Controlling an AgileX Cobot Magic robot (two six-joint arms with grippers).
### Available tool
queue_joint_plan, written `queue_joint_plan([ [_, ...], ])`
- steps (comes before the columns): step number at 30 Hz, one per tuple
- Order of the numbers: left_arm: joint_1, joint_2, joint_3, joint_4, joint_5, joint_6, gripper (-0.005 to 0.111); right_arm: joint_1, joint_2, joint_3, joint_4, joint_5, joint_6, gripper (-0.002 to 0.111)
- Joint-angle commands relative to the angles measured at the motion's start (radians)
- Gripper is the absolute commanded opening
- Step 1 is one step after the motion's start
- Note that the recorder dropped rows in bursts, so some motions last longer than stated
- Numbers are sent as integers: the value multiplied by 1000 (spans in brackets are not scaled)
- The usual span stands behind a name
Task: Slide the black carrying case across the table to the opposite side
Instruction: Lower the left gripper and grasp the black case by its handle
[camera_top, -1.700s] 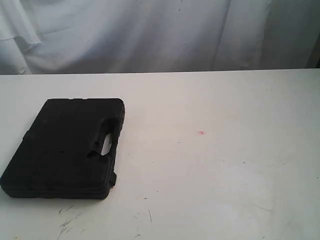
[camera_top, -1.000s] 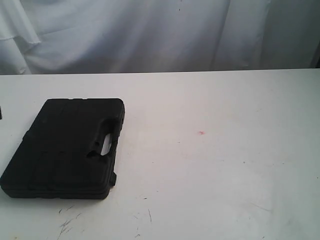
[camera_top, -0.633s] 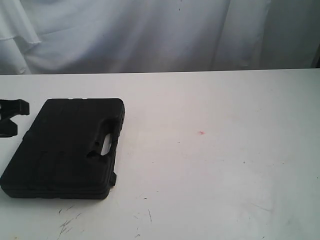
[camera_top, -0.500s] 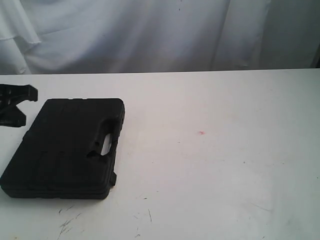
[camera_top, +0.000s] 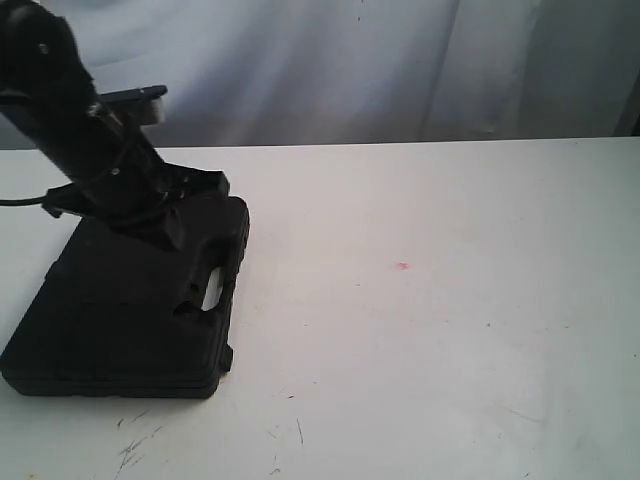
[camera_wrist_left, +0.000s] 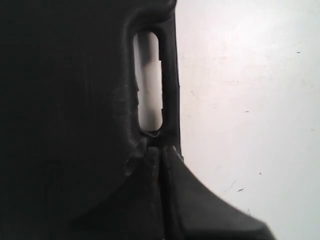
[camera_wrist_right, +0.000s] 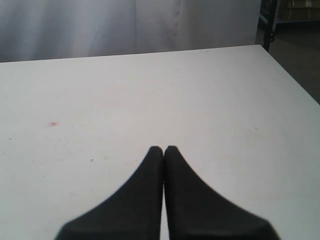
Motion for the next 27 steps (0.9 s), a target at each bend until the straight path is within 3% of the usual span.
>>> queue_joint_plan([
  [1,-54,97,-93,29,35,-34,0,-4,-6,3,8,-12,-5,0],
  [7,-64,185,-175,44,34,-60,4,-4,-6,3,8,-12,-5,0],
  [12,-64,251,-225,45,31,-60,26,-4,-6,3,8,-12,-5,0],
  [16,-64,302,-272,45,31,-66,36,-4,-6,3,8,-12,-5,0],
  [27,-64,425,-387,55,81,-122,36,-4,-6,3,8,-12,-5,0],
])
